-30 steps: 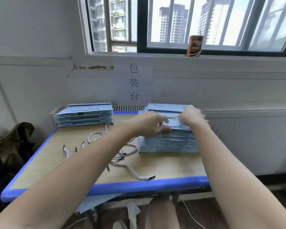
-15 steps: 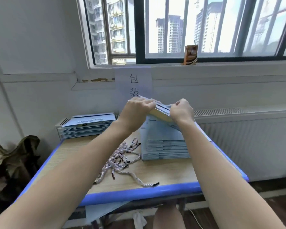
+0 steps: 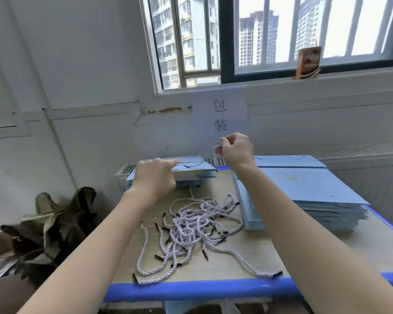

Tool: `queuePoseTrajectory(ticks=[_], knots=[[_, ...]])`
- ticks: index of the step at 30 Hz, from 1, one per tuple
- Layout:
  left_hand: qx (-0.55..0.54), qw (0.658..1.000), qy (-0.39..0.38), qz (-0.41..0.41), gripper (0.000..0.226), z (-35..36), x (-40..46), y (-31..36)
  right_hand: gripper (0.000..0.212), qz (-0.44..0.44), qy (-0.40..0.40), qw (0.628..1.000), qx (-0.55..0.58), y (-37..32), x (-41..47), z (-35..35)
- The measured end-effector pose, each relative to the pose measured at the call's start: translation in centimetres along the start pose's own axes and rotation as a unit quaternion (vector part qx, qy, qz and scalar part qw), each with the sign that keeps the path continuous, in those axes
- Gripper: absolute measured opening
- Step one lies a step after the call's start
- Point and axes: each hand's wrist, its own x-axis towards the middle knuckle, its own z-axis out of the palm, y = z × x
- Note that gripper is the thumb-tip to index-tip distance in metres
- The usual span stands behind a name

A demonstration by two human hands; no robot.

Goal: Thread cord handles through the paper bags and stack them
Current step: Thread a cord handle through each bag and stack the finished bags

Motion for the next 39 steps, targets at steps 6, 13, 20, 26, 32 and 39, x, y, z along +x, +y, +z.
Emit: queuePoseTrajectory(ticks=[6, 13, 20, 26, 32, 39], knots=[[-0.046, 0.993, -0.077, -0.074, 0.032, 1.0, 2.6, 0.0, 0.011, 0.006, -0.128, 0.992, -0.022, 0.9, 0.6, 3.0], [-0.184, 0.983, -0.007, 0.014, 0.031, 3.6, 3.2, 0.4, 0.011, -0.042, -0.092, 0.995, 0.008, 2.0, -0.1, 3.5], [-0.275, 0.955, -0.042, 0.098, 0.019, 4.0, 1.8, 0.2, 0.009, -0.091, -0.041, 0.991, -0.093, 3.1, -1.1, 2.7], [-0.4, 0.911, 0.098, 0.036, 0.011, 2.1, 1.6, 0.5, 0.029, -0.08, -0.061, 0.987, -0.126, 2.5, -1.6, 2.2], [-0.533, 0.84, 0.048, -0.095, 0.012, 1.5, 1.4, 0.2, 0.005, -0.11, -0.061, 0.983, -0.135, 1.8, -2.1, 1.9], [-0.632, 0.76, 0.019, -0.151, 0.008, 0.8, 1.1, -0.1, 0.018, -0.17, -0.078, 0.979, -0.077, 1.1, -3.1, 1.8]])
